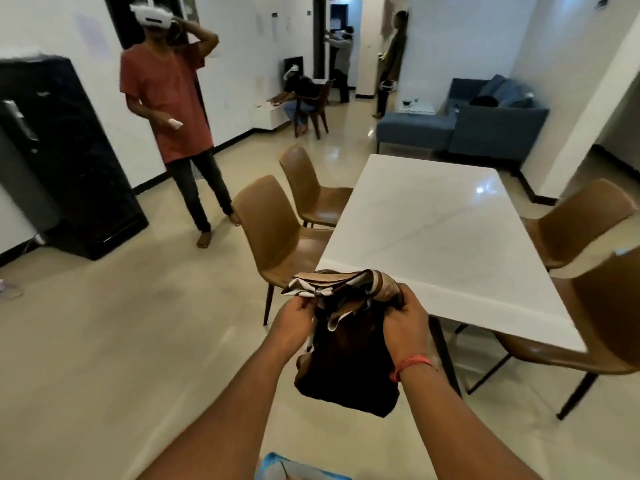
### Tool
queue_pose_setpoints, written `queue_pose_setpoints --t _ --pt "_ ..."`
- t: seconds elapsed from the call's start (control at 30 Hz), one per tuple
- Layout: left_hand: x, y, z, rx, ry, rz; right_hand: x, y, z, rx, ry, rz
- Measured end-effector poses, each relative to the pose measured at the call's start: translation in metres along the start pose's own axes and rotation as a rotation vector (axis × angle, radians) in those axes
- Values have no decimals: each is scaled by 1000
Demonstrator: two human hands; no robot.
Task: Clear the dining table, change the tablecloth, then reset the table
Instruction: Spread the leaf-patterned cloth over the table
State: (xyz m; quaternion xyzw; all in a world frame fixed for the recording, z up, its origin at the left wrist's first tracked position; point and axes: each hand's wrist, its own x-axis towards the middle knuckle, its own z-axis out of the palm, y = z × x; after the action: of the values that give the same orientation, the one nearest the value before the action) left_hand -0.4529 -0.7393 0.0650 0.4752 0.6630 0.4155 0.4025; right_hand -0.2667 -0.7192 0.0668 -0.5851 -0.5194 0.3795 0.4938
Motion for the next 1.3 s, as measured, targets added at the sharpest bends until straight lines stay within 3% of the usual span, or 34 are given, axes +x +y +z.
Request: queue_pose_setpoints --t 0.27,0.43,0.63,0.77,0.87,1.03,1.13,1.23,1.3 --pt "110 -6 -14 138 292 -64 138 30 78 80 -148 34" --pt "157 8 -7 178 325 -126 214 38 114 73 -269 72" --pt "174 13 -11 339 195 -221 244 41 140 62 -376 93" --pt "191 14 -3 527 212 -223 264 33 135 67 -392 92" --pt "210 18 15 520 394 -152 284 27 113 42 -331 54" --pt "253 59 73 628 682 243 334 18 62 5 -103 4" --pt "290 81 120 632 501 321 377 21 37 -43 -50 -14" --pt "352 100 165 470 233 227 433 35 21 -67 -27 24" --pt "393 109 188 426 163 193 472 43 14 -77 -55 39"
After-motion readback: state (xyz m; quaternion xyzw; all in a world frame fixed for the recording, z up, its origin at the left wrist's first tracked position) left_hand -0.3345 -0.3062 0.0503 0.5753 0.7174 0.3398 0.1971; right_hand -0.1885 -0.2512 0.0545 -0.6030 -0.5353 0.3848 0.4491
